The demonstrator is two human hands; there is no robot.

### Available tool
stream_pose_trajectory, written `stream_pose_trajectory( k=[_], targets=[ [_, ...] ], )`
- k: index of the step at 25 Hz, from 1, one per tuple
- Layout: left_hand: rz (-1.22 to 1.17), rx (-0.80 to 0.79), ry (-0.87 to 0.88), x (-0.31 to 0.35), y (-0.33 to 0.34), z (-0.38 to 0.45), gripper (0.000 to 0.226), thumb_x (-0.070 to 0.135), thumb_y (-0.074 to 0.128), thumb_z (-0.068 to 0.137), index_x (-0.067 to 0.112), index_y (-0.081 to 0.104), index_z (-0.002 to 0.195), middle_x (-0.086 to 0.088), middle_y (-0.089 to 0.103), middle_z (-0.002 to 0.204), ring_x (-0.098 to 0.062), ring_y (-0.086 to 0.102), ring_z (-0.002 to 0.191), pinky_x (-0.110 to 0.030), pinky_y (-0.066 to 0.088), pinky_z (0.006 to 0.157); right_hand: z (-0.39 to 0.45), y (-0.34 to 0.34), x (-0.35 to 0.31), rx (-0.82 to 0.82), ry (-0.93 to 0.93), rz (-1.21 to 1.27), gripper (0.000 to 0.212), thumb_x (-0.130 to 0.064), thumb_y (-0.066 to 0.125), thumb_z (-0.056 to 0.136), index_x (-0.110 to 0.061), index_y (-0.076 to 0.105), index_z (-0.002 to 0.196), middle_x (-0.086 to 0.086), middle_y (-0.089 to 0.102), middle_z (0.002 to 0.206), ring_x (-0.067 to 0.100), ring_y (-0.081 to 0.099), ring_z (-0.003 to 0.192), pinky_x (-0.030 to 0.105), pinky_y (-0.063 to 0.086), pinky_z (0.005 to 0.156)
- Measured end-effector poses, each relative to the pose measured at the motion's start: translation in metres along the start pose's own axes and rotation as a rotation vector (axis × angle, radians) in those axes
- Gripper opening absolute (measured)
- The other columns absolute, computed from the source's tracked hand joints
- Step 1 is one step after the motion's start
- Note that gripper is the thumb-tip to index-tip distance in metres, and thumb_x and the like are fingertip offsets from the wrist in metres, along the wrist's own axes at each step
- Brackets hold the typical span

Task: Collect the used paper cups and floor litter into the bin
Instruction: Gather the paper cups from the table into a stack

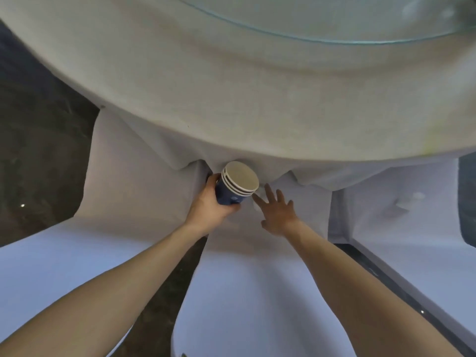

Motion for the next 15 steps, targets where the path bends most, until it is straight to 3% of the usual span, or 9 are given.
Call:
stream_pose_trajectory(
  k=[3,5,7,9,12,15],
  targets=[
    [-0.028,0.026,-0.037,-0.022,0.010,0.006,0.080,0.010,0.094,0.073,0.021,0.053,0.142,0.005,0.071,0.124,-0.016,0.068,0.111,-0.012,0.050,0.075,0.023,0.034,-0.003,0.019,-0.061,-0.104,0.085,-0.007,0.052,0.099,-0.032,0.005,0.166,0.012,-0.013,0.173,0.041,0.038,0.140,0.052,0.049,0.099],
    [-0.041,0.019,-0.051,-0.029,0.016,0.002,0.083,0.009,0.094,0.073,0.021,0.052,0.144,0.002,0.071,0.129,-0.017,0.068,0.115,-0.021,0.053,0.081,0.023,0.054,0.000,-0.047,-0.084,-0.087,0.070,-0.007,0.048,0.101,-0.021,0.021,0.164,0.016,0.006,0.172,0.039,0.052,0.129,0.047,0.052,0.095],
    [-0.023,-0.015,-0.066,-0.031,0.022,-0.005,0.082,0.009,0.094,0.073,0.017,0.053,0.143,-0.003,0.071,0.132,-0.023,0.069,0.120,-0.036,0.057,0.089,0.013,0.064,0.007,-0.110,-0.086,-0.025,0.050,-0.010,0.048,0.102,-0.012,0.042,0.152,0.018,0.037,0.156,0.038,0.056,0.127,0.044,0.050,0.098],
    [0.020,-0.047,-0.073,-0.025,0.029,-0.016,0.082,0.013,0.095,0.071,0.016,0.053,0.142,-0.006,0.071,0.133,-0.027,0.068,0.123,-0.049,0.057,0.099,-0.007,0.060,0.021,-0.121,-0.021,0.085,0.041,-0.010,0.051,0.100,-0.010,0.050,0.141,0.017,0.054,0.139,0.037,0.059,0.125,0.040,0.049,0.096],
    [0.093,-0.082,-0.062,0.004,0.036,-0.037,0.087,0.023,0.096,0.069,0.020,0.053,0.144,-0.005,0.068,0.138,-0.024,0.066,0.125,-0.045,0.055,0.102,-0.048,0.023,0.058,-0.004,0.144,0.316,0.045,-0.008,0.050,0.097,-0.009,0.043,0.142,0.018,0.064,0.126,0.037,0.065,0.106,0.040,0.050,0.076],
    [0.142,-0.130,-0.023,0.044,0.046,-0.061,0.087,0.028,0.095,0.069,0.024,0.052,0.144,-0.003,0.066,0.138,-0.024,0.065,0.125,-0.044,0.055,0.102,-0.098,-0.031,0.090,0.166,0.211,0.507,0.015,-0.013,0.055,0.093,-0.012,0.055,0.108,0.013,0.067,0.106,0.035,0.061,0.090,0.034,0.042,0.067]
  ],
)
Point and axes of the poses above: each hand's wrist, its own z-axis towards the middle knuckle, its own y-axis out of the palm, x = y × z, the point moved 9 cm from there along z, towards the middle knuckle
